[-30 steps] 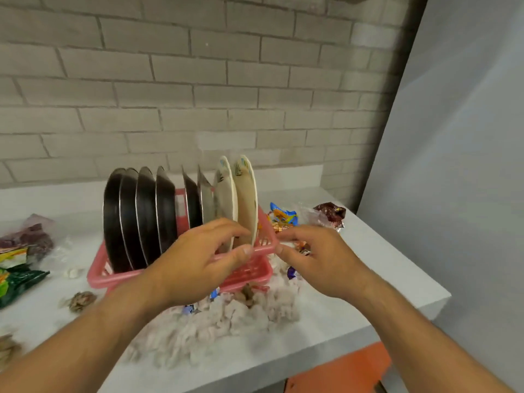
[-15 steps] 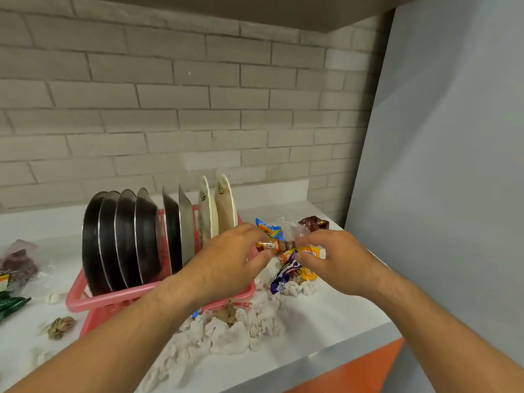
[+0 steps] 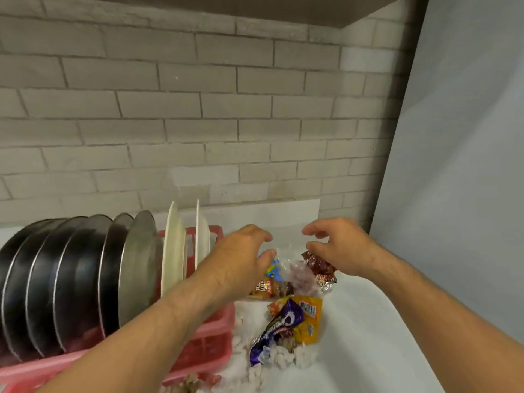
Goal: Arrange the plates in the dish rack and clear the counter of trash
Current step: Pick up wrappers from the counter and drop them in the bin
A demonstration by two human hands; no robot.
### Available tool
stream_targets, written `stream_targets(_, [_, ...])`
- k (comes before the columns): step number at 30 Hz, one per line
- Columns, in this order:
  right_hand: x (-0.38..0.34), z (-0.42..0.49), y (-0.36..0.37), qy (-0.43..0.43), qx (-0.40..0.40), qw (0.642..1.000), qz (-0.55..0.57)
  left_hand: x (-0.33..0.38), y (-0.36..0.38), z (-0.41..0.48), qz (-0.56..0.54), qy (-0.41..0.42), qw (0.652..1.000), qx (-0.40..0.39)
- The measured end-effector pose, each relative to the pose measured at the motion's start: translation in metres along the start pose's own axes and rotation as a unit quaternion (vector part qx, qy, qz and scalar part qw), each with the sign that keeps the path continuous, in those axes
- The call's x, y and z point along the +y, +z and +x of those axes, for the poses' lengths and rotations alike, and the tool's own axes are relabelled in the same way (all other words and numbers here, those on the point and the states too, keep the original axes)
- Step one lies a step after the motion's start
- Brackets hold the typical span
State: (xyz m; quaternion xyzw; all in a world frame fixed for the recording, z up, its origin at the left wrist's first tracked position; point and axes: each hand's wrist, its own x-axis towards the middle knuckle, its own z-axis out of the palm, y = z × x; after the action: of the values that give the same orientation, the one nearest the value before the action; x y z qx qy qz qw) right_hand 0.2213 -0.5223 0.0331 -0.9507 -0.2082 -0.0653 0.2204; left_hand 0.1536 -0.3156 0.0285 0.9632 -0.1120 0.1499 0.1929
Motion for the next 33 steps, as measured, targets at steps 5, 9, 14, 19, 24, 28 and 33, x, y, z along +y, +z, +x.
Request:
stream_targets(5, [0.049,0.067,0.016,-0.023,-0.08,0.995,-0.055,-0.003,0.025,0.067,0.039,-0.061,0.996,-0.045])
stream_targets(9, [0.066,0.115,0.038,-0.044,-0.137,0.986,-0.083,-0.019,0.048,0.095,0.082,-0.119,0.987,-0.074])
stream_targets(14, [0.072,0.165,0.071,-0.067,-0.178,0.979,-0.073,-0.028,0.062,0.109,0.104,-0.176,0.977,-0.069])
stream_targets(19, [0.069,0.201,0.106,-0.039,-0.275,0.956,-0.092,-0.04,0.056,0.115,0.082,-0.207,0.974,-0.027])
stream_targets(24, [0.07,0.208,0.134,-0.037,-0.349,0.926,-0.141,-0.051,0.05,0.118,0.087,-0.222,0.971,-0.004])
stream_targets(28, [0.08,0.205,0.151,-0.03,-0.37,0.924,-0.094,-0.055,0.055,0.12,0.081,-0.234,0.969,-0.01])
stream_targets(33, [0.085,0.202,0.15,-0.038,-0.351,0.935,-0.031,-0.055,0.059,0.123,0.086,-0.233,0.968,-0.018])
